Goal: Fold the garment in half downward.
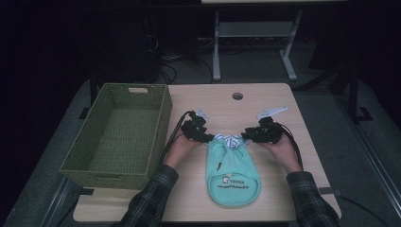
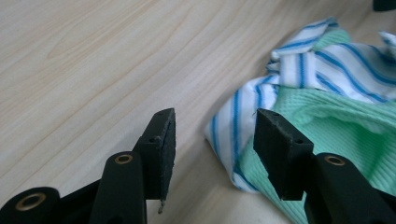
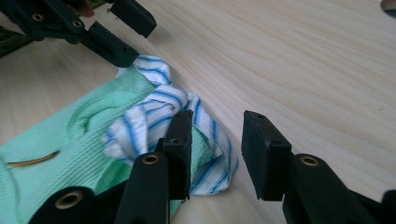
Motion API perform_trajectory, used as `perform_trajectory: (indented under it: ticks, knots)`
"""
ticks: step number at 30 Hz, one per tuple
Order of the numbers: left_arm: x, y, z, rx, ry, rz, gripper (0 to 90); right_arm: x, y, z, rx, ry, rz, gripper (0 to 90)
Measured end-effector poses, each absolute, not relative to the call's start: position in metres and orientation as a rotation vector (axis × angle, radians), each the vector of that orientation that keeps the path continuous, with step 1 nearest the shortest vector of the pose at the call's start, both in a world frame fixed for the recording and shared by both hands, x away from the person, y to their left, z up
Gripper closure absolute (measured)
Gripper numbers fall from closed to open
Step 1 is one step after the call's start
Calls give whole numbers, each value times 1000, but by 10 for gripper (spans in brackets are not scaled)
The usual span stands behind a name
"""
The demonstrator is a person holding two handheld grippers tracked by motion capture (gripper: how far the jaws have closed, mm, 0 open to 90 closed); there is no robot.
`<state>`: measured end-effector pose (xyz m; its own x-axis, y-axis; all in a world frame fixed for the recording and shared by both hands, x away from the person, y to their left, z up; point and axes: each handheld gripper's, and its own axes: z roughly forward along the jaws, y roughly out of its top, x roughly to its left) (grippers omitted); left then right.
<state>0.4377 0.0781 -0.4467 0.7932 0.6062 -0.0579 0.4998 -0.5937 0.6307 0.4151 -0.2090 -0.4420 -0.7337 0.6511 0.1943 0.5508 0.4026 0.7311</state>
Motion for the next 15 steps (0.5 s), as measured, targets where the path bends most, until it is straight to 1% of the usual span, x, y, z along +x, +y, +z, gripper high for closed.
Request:
perform_trajectory:
  ticks: [5,15]
  knots:
    - [440,75,-451,2340,814,210,482,425,-203,-455,1107,2564,1221,625]
    - [440,69,-458,2401,792,242,495,428,-192,-469,1058,2612,1115,636]
